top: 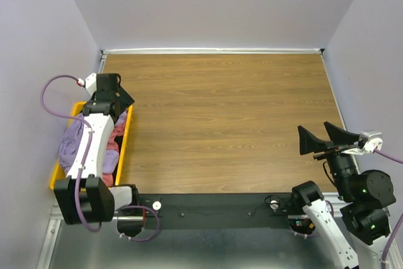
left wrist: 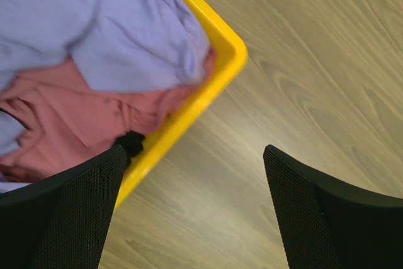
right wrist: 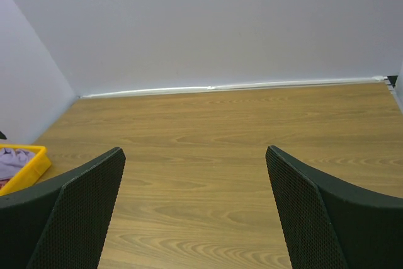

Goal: Fold and stack the t-shirts
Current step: Grab the tshirt from the pile

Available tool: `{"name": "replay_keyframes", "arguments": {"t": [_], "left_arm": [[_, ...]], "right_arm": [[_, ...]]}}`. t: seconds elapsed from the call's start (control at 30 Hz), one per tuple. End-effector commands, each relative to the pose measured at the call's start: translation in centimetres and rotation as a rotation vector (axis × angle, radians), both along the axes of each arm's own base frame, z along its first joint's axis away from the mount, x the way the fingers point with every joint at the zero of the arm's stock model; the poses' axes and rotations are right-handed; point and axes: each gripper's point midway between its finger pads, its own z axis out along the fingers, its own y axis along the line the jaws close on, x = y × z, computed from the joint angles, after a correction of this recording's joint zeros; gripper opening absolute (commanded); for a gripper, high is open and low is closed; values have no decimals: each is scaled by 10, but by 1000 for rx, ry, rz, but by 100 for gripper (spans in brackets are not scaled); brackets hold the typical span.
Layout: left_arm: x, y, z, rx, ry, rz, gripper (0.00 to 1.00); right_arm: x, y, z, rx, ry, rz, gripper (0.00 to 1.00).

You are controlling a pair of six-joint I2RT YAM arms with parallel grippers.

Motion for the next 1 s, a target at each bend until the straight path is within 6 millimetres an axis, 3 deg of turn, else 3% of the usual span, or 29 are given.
{"name": "replay_keyframes", "arguments": {"t": [0.0,0.17,0.37,0.4,0.7,0.83,0.97], "left_arm": [[10,49,6,119,48,109,98],[8,98,-7,187,132,204,97],[5,130,-30,250,222,255,92],[4,135,-37,257,246,261,87],[14,135,-73,224,270,217,81],[14,138,-86,232,295,214,75],[12,141,-91,246,310,222,62]], "right_arm": [[0,3,-9,-6,21,17,100],[7,6,-11,-23,53,18,100],[14,11,-15,-48,91,30,100],[16,12,-14,-54,102,33,100],[30,21,-14,-96,157,56,100],[34,25,-15,-106,176,65,100],[36,28,-17,-112,188,78,100]]}}
